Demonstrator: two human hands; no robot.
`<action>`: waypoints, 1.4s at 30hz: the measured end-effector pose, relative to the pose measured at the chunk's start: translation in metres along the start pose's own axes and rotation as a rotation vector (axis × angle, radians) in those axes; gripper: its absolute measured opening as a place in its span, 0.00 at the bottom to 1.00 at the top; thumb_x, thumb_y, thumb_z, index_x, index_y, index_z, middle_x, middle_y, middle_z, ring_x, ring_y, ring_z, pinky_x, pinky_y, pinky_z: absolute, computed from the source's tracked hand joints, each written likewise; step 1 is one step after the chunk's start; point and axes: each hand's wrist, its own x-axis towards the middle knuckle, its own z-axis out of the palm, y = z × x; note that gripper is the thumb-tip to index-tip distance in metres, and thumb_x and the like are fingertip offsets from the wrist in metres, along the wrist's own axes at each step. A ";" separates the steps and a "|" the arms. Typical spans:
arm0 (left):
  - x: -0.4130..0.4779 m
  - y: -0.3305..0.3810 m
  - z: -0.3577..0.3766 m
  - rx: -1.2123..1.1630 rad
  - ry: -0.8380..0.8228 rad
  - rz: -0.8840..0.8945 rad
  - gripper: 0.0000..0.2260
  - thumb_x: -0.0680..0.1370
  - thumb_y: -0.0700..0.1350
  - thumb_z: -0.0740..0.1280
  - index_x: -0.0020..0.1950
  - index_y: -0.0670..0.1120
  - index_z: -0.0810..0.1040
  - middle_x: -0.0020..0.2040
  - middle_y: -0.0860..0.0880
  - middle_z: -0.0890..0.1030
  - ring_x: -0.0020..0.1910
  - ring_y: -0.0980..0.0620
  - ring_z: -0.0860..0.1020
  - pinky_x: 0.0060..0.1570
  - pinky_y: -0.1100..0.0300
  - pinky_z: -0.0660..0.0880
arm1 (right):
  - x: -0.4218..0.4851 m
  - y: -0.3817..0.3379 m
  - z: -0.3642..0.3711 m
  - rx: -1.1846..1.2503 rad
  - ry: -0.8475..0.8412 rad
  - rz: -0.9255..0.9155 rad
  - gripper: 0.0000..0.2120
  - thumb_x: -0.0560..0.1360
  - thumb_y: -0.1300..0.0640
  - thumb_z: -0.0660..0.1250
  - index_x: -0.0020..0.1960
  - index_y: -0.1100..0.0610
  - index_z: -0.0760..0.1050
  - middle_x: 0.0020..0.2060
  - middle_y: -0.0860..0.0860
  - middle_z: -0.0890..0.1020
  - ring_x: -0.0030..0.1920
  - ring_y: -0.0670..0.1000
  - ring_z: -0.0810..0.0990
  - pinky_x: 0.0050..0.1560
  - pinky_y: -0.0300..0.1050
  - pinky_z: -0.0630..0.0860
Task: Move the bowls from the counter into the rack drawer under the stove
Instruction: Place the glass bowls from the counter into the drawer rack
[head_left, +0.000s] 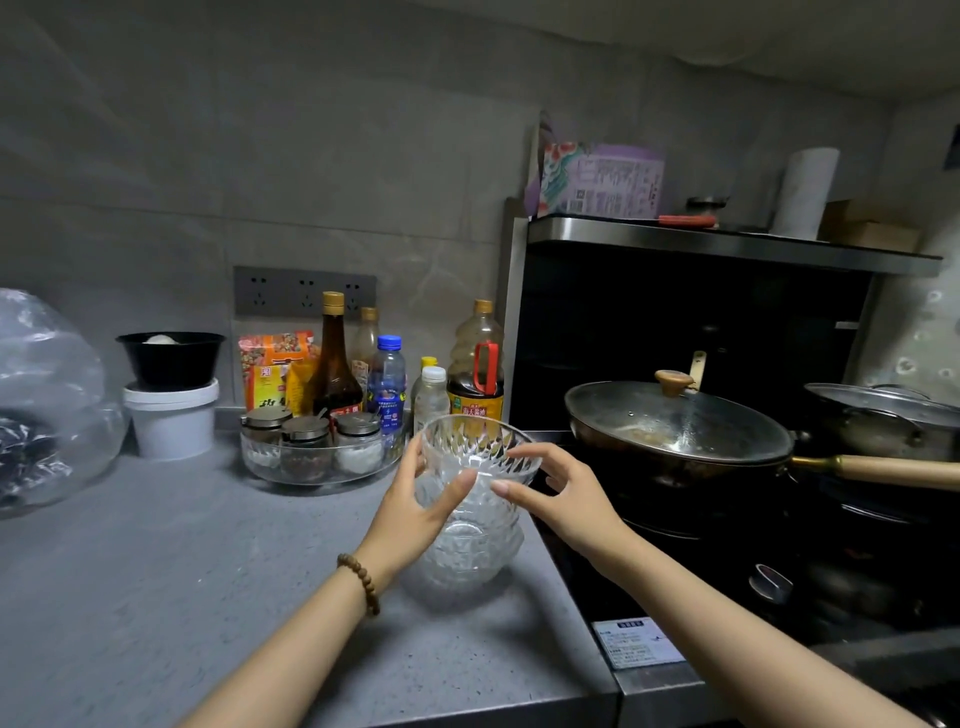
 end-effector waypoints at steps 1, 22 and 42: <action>0.001 0.007 0.005 -0.040 -0.002 0.006 0.51 0.55 0.79 0.62 0.74 0.61 0.52 0.74 0.53 0.62 0.72 0.52 0.63 0.69 0.53 0.62 | -0.002 -0.004 -0.005 0.034 0.022 -0.016 0.19 0.63 0.48 0.77 0.51 0.52 0.79 0.54 0.46 0.82 0.60 0.44 0.77 0.65 0.41 0.69; -0.061 0.077 0.235 -0.518 -0.511 -0.131 0.43 0.63 0.66 0.65 0.74 0.62 0.50 0.75 0.50 0.61 0.65 0.47 0.73 0.42 0.67 0.79 | -0.152 0.027 -0.208 -0.072 0.049 0.214 0.20 0.64 0.42 0.70 0.50 0.53 0.82 0.62 0.47 0.78 0.65 0.40 0.72 0.70 0.43 0.65; -0.149 -0.052 0.393 -0.282 -0.805 -0.604 0.36 0.74 0.64 0.60 0.75 0.57 0.45 0.48 0.59 0.72 0.46 0.46 0.84 0.48 0.56 0.81 | -0.274 0.194 -0.252 0.042 -0.132 0.667 0.11 0.73 0.57 0.69 0.51 0.64 0.82 0.47 0.59 0.85 0.47 0.52 0.84 0.53 0.40 0.78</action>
